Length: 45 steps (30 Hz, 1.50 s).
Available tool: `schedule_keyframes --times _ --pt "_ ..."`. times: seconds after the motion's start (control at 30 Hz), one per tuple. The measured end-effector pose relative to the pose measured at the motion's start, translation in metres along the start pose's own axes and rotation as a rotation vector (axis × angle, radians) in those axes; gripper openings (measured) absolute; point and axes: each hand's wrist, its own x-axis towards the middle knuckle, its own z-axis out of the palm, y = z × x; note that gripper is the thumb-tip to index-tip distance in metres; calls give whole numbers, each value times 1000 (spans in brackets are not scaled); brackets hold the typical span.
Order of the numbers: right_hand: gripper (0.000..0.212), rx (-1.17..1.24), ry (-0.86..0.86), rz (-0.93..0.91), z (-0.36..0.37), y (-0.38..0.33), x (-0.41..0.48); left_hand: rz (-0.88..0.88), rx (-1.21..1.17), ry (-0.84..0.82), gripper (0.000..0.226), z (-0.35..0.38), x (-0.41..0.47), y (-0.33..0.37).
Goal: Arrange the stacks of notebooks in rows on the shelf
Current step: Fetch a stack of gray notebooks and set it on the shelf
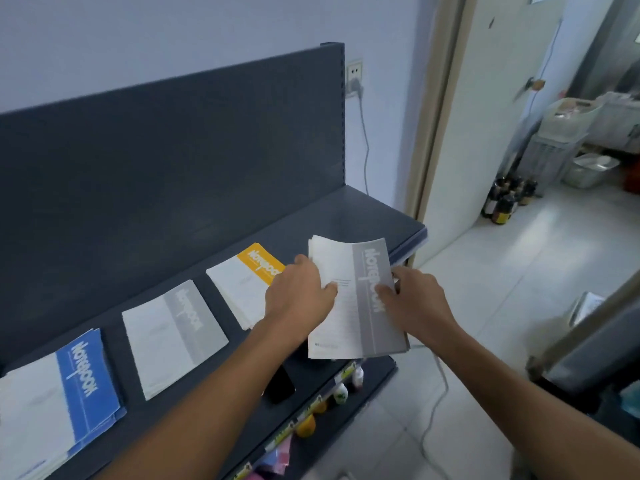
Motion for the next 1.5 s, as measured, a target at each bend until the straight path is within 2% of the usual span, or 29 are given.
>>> schedule_keyframes --times 0.33,0.57,0.8,1.13,1.5 --pt "21 -109 -87 -147 15 12 126 -118 -63 33 42 36 91 14" --pt "13 -177 -219 -308 42 5 195 -355 -115 66 45 63 125 3" --pt "10 -191 -330 -398 59 -1 254 -588 -199 70 60 84 161 3" --pt "15 -230 -414 -473 85 -3 302 -670 -51 124 49 108 190 5" --pt "24 -244 -432 -500 98 -8 315 -710 1 183 51 113 195 -1"
